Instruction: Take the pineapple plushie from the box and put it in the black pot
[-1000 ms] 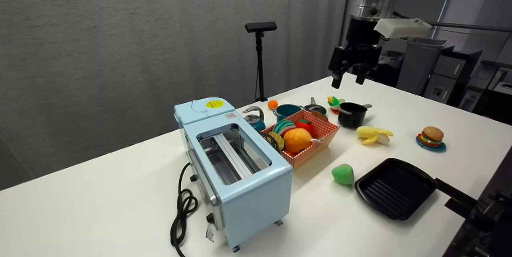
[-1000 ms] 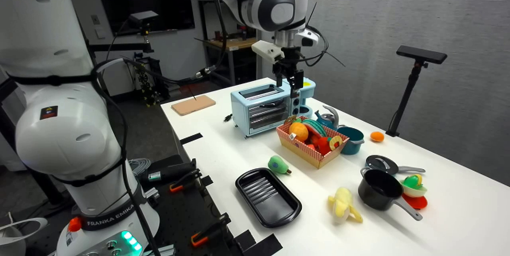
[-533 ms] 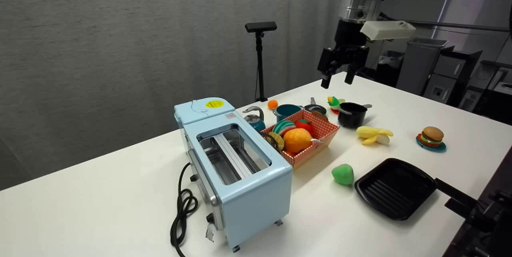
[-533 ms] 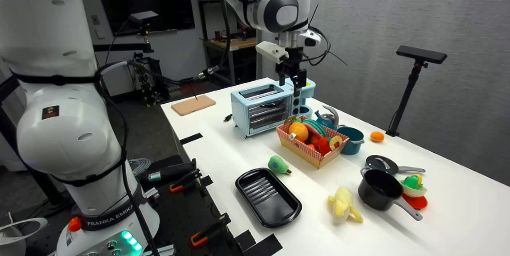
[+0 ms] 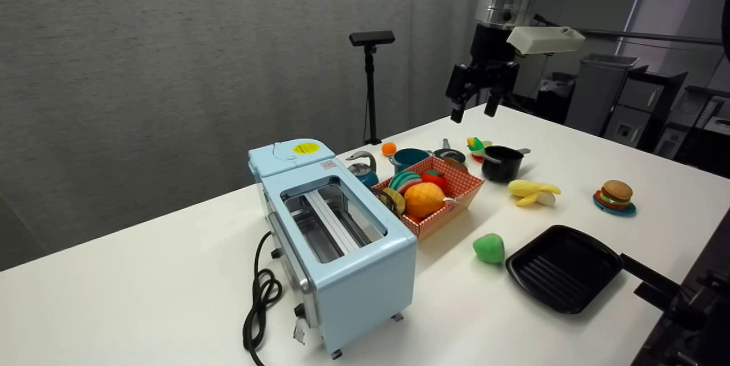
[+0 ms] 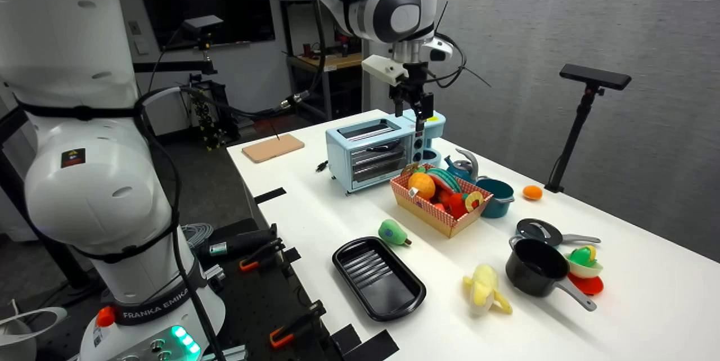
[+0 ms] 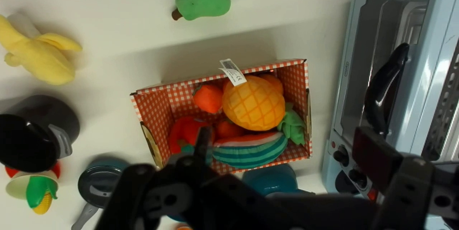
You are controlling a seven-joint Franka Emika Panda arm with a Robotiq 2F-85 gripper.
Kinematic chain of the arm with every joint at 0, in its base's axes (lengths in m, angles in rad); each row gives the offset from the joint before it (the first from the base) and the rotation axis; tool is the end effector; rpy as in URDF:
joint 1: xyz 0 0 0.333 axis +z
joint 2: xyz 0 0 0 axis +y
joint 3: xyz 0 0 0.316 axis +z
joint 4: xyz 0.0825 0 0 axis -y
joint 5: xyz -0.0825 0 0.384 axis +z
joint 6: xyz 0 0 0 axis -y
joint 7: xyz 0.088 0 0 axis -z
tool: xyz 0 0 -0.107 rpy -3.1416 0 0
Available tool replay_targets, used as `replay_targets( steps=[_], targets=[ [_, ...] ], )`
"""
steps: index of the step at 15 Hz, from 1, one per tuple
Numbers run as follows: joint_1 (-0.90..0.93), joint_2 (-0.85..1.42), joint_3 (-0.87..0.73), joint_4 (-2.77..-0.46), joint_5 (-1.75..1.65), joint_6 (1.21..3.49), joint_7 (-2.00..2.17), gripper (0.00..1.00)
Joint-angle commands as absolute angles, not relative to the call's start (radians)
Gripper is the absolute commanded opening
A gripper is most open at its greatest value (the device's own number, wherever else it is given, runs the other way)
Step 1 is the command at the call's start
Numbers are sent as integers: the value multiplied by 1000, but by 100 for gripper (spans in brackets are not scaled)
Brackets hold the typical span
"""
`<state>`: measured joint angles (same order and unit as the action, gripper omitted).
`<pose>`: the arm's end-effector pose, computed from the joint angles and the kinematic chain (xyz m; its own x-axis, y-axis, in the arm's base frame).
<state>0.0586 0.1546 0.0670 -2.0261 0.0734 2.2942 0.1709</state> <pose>0.5870 0.0747 0.3841 0.9906 -0.0959 0.0980 -0.0873 -0.9923 -0.0884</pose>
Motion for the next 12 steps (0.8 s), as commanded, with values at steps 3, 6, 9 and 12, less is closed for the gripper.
replay_targets(
  steps=[3,6,9,12],
  targets=[
    [65,207,57,-1986,65,2278,192,100],
    [65,260,48,-1960,53,2262,202,100],
    [67,319,35,-1927,46,2247,210,100],
    [68,384,27,-1872,47,2229,206,100]
  ],
)
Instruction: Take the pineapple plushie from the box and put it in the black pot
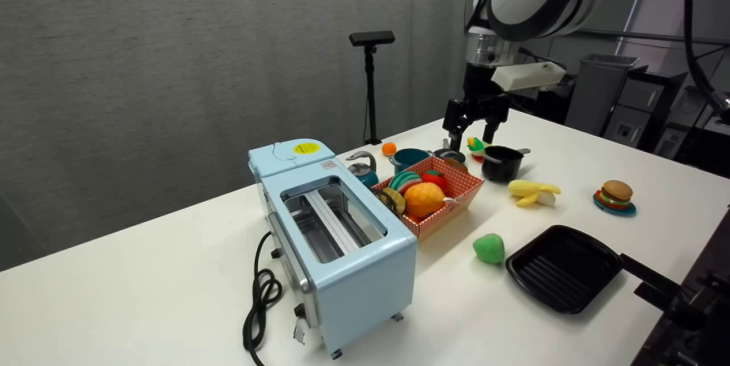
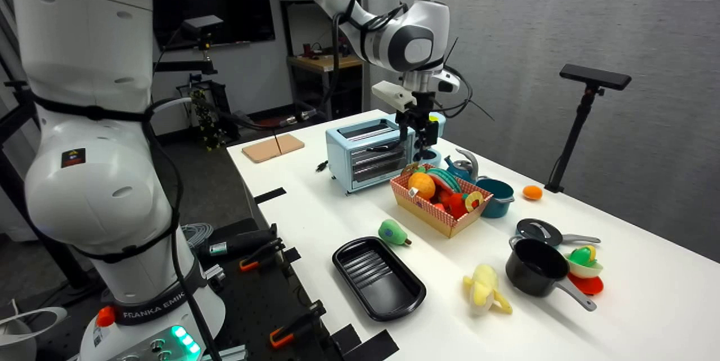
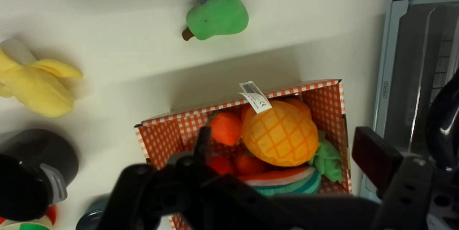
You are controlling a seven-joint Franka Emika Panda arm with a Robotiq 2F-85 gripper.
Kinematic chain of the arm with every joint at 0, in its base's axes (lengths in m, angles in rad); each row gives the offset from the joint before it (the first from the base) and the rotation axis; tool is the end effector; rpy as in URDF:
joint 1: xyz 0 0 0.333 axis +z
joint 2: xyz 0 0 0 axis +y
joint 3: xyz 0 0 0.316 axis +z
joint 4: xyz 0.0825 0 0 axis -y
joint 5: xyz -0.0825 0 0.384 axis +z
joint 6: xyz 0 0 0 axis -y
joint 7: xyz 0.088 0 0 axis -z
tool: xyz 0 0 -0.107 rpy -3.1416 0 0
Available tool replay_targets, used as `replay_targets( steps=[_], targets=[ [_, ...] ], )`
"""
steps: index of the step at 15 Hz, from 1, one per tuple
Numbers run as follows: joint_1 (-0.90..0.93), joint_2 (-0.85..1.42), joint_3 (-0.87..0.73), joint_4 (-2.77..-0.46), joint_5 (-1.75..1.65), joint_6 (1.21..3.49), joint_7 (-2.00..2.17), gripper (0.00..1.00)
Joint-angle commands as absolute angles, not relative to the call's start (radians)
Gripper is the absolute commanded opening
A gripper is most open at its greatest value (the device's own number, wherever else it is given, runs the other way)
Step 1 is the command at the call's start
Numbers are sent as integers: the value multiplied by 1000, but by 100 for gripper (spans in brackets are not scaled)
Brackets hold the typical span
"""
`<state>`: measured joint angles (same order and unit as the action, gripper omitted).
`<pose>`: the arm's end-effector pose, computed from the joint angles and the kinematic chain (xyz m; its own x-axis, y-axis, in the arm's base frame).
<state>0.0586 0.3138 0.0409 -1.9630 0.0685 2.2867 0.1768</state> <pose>0.6078 0.0612 0.3158 0.9923 -0.1237 -0.0031 -0.1236 -0.9902 -0.0651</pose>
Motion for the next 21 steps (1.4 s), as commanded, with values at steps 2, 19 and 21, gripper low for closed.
replay_targets(
  steps=[2,19,21],
  targets=[
    [72,426,23,-1831,47,2210,209,100],
    [119,741,13,-1475,23,2035,243,100],
    [122,763,13,-1446,25,2023,243,100]
  ],
)
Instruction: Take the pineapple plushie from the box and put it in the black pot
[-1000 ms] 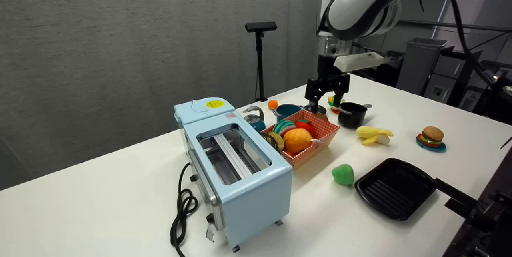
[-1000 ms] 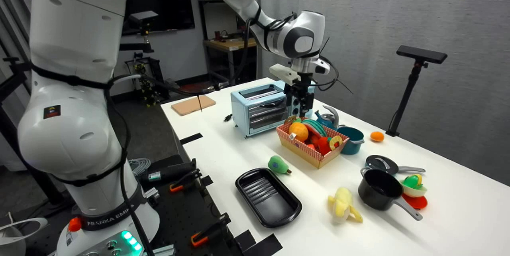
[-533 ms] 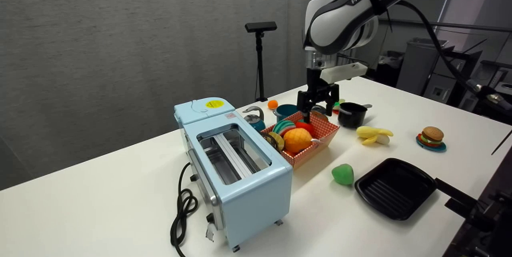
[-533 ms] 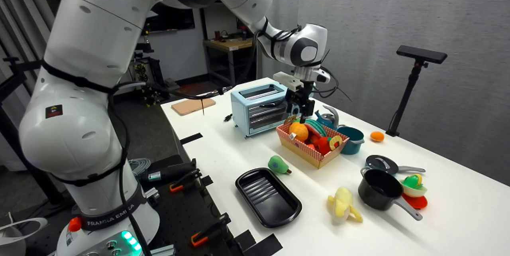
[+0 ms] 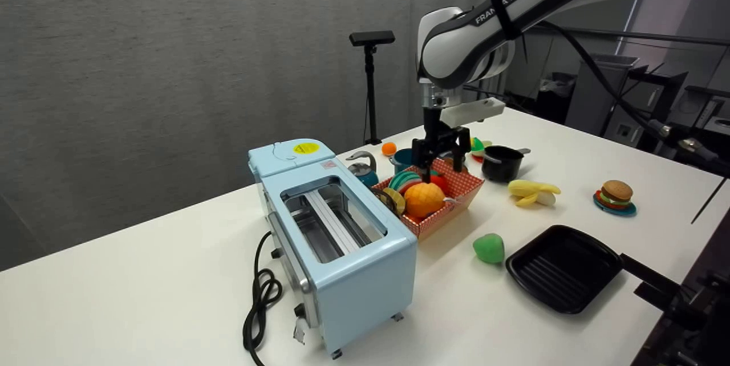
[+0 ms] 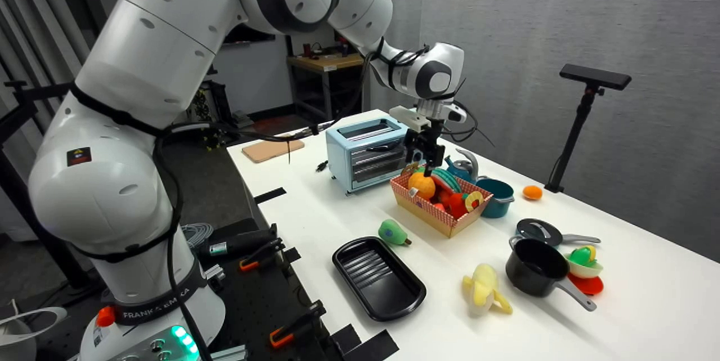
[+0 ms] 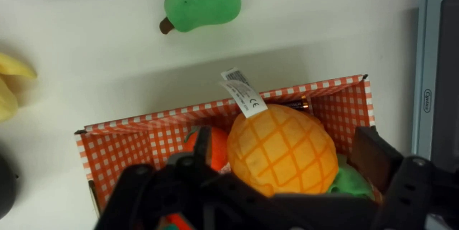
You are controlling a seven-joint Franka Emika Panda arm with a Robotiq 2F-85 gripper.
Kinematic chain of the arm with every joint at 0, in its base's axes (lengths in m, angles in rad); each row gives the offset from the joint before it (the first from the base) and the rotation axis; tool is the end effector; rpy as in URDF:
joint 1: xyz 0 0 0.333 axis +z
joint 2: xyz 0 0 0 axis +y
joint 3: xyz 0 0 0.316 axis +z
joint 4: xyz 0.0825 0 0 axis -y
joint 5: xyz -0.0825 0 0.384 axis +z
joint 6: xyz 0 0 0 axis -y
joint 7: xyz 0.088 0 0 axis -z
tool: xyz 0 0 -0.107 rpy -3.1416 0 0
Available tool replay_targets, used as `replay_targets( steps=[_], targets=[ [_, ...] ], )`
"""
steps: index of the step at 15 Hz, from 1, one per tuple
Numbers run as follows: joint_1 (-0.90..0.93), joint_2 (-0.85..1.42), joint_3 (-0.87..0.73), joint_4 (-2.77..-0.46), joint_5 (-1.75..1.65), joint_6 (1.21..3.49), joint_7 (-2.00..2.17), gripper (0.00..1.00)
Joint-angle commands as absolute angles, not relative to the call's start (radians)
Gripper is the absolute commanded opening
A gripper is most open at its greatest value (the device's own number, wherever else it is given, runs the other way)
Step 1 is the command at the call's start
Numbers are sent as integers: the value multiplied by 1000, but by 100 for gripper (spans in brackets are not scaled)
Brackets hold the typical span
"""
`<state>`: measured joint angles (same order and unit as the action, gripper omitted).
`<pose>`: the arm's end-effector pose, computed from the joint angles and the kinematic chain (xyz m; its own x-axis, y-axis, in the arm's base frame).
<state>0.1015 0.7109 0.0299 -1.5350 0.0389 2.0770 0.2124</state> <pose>0.6830 0.0894 0.2230 0.9789 -0.1053 -0.1752 -0.1093 -0.9939 -0.0132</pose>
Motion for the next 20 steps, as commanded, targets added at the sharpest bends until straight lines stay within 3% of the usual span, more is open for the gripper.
replay_targets(
  steps=[1,20],
  targets=[
    [123,773,12,-1432,25,2020,244,100],
    [129,906,8,-1298,30,1987,244,100]
  ],
)
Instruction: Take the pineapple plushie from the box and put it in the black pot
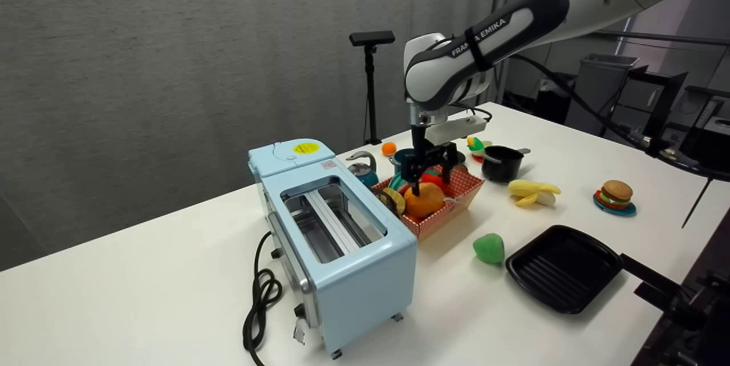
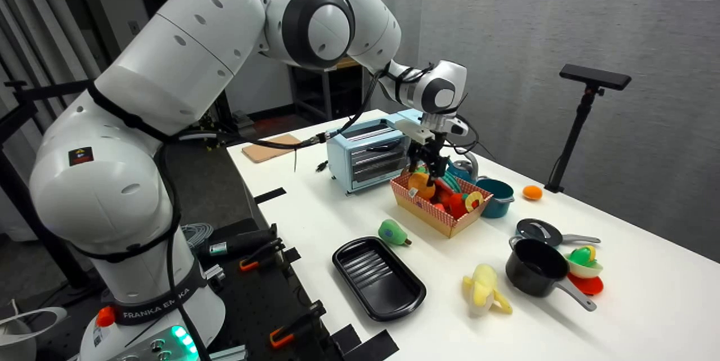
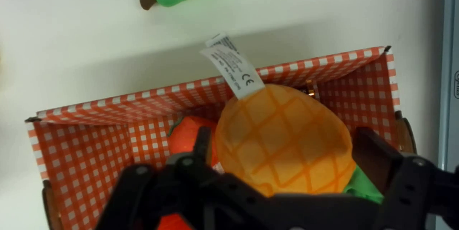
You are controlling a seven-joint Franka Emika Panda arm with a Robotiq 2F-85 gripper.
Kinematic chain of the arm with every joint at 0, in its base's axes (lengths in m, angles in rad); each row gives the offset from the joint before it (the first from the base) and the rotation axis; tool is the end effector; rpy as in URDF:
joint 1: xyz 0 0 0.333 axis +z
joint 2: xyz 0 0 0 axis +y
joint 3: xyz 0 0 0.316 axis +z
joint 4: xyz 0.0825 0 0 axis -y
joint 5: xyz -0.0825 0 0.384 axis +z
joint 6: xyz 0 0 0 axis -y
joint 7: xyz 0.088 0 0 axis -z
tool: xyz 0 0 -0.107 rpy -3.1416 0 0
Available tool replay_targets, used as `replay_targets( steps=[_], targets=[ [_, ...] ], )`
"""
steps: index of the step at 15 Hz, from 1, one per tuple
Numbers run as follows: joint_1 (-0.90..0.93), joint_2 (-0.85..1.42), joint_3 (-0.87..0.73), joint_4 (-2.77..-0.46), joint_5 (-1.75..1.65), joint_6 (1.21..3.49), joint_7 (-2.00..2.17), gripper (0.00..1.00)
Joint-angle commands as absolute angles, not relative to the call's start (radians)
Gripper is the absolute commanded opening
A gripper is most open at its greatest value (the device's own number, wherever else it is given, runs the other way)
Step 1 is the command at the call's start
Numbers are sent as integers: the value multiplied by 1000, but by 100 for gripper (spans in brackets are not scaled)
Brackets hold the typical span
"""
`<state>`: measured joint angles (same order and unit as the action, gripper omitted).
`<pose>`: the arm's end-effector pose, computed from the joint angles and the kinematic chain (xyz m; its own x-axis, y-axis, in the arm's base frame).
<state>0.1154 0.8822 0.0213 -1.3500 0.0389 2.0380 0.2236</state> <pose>0.7093 0.0967 0.1775 0.9737 -0.1111 -0.1990 -0.1140 -0.9935 -0.0031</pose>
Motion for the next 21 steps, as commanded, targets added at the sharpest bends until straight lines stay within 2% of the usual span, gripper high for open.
replay_targets(
  steps=[1,7,9,10,11,17,20,21],
  targets=[
    [129,906,8,-1300,30,1986,242,100],
    [121,903,4,-1306,31,1974,235,100],
    [119,904,-1,-1305,30,1973,238,89],
    [118,904,-3,-1305,30,1973,238,73],
    [117,903,-5,-1306,30,1974,236,69],
    [109,897,-3,-1311,33,1961,217,22],
    [106,892,-3,-1311,35,1965,217,2],
    [105,890,-3,-1312,35,1966,217,0]
  ],
)
